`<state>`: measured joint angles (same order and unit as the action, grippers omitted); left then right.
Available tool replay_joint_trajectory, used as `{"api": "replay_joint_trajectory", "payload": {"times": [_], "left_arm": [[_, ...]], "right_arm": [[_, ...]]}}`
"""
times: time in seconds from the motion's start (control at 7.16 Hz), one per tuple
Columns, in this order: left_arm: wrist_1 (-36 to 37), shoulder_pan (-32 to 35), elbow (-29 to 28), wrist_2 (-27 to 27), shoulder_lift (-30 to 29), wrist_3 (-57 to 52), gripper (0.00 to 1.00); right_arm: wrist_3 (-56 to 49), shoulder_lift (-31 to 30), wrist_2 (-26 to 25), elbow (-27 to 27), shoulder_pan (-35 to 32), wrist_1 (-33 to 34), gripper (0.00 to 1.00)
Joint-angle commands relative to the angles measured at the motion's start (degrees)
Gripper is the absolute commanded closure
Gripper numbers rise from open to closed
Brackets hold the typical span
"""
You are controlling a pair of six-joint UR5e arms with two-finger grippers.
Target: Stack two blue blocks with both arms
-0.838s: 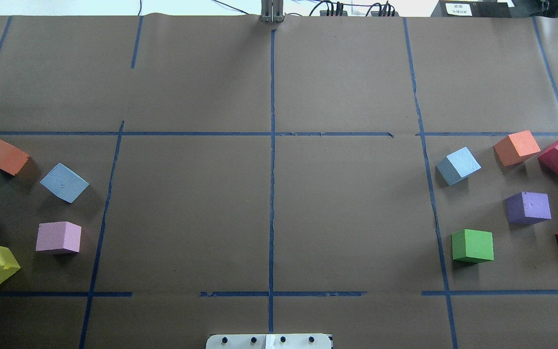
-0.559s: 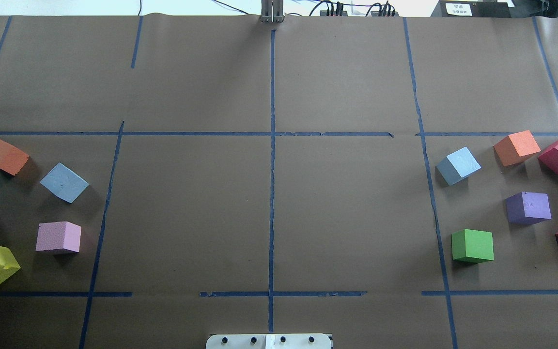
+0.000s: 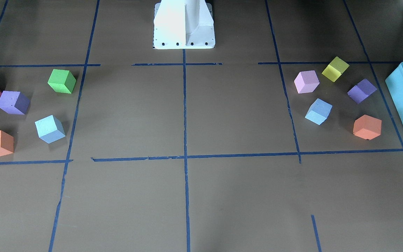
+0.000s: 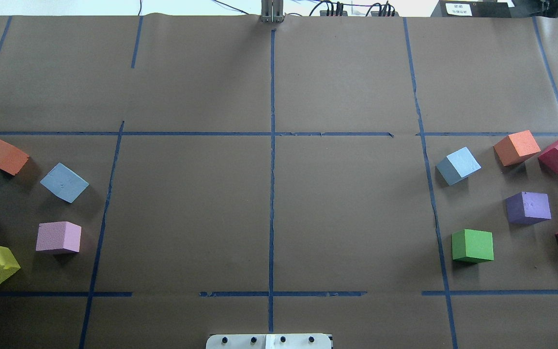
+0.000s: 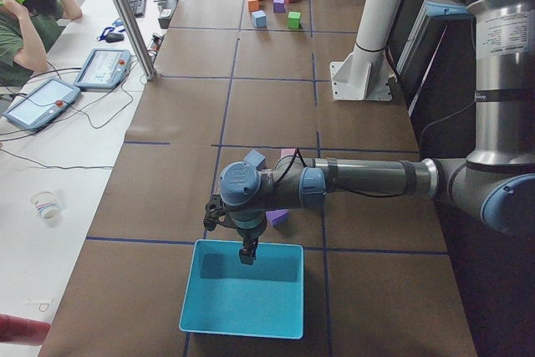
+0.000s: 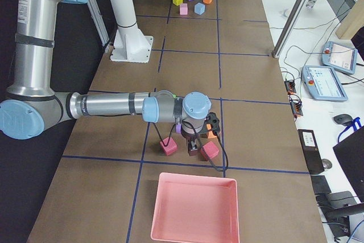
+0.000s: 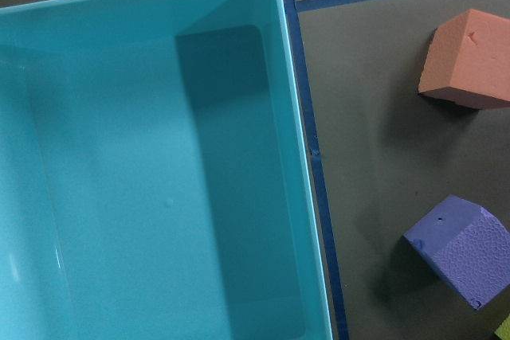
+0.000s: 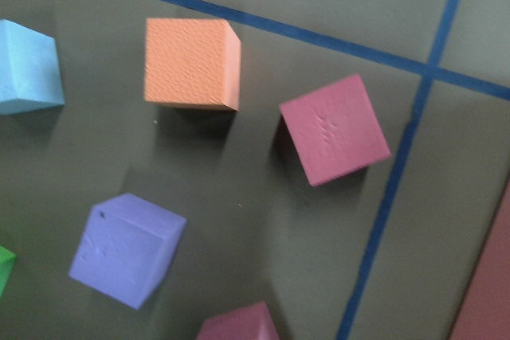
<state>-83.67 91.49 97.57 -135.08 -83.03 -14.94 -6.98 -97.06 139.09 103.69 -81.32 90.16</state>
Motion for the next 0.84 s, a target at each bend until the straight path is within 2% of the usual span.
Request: {"api": "replay_joint_trajectory", "payload": {"times": [0.0, 0.14, 0.56, 0.7], "left_arm": [[0.0, 0.0, 0.0, 0.0, 0.1, 0.0, 0.0], [0.0, 0.0, 0.1, 0.0, 0.1, 0.0, 0.0], [0.0, 0.0, 0.0, 0.0, 0.1, 0.0, 0.0], [0.1, 0.0, 0.0, 0.0, 0.1, 0.0, 0.0]], "right_arm": [[15.9, 4.4, -1.0, 0.2, 8.8, -12.4, 0.0], [22.5, 7.7, -5.0, 0.3, 13.7, -16.1, 0.0], [39.1, 14.6, -19.1, -0.8, 30.6, -16.5, 0.0], [39.2, 14.6, -19.8, -1.7, 31.6, -16.5, 0.0]]}}
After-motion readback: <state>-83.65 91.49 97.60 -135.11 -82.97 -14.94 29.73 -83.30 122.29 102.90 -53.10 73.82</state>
